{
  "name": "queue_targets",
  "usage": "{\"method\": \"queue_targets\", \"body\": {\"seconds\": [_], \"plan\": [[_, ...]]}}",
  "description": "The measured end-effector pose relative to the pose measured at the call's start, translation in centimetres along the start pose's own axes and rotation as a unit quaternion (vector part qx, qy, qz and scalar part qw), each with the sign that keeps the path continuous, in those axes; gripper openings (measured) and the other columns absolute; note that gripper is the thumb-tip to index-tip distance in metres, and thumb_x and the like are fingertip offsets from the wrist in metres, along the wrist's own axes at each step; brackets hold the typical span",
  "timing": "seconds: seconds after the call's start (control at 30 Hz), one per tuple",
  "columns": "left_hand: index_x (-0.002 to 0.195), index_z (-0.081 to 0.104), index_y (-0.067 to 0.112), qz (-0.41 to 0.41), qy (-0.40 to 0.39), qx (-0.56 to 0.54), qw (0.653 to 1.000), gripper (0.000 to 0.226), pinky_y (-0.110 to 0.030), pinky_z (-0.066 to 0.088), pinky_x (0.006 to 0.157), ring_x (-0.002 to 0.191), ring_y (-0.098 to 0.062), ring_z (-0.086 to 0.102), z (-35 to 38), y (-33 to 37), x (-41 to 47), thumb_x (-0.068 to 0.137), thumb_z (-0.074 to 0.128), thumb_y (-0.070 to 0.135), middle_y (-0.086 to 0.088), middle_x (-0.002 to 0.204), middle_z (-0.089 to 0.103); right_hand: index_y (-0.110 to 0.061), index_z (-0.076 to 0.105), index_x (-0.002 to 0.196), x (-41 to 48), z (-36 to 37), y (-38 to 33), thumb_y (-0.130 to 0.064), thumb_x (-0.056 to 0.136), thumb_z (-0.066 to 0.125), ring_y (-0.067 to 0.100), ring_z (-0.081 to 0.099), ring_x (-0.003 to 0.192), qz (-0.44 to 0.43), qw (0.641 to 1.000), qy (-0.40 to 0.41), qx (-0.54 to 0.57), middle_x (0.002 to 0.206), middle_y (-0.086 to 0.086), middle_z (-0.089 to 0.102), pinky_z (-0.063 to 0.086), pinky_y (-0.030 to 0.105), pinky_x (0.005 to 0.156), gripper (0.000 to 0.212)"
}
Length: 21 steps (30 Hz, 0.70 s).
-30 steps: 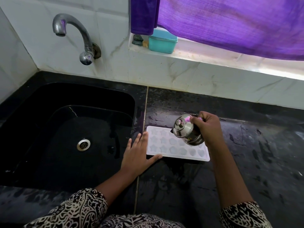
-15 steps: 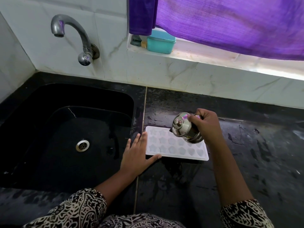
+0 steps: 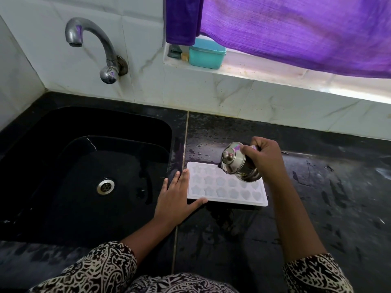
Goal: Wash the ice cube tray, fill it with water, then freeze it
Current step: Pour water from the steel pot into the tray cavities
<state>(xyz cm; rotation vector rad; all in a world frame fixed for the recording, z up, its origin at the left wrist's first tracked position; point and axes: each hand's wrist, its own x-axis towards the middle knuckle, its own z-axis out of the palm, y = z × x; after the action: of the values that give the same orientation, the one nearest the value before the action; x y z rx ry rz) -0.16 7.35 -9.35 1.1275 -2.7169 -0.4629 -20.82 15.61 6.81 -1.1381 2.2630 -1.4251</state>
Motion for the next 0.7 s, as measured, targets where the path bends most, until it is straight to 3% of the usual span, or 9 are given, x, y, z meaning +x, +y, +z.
{"method": "queue_targets", "body": {"seconds": [0.7], "plan": [[0.156, 0.004, 0.015, -0.002, 0.002, 0.008, 1.0, 0.116, -0.039, 0.002, 0.119, 0.151, -0.014, 0.008, 0.07, -0.01, 0.02, 0.07, 0.002, 0.093, 0.001, 0.163, 0.016, -0.017, 0.04, 0.053, 0.0, -0.07, -0.31, -0.009, 0.078, 0.066, 0.019, 0.043, 0.056, -0.011, 1.0, -0.012, -0.01, 0.052, 0.003, 0.043, 0.039, 0.032, 0.056, 0.037]]}}
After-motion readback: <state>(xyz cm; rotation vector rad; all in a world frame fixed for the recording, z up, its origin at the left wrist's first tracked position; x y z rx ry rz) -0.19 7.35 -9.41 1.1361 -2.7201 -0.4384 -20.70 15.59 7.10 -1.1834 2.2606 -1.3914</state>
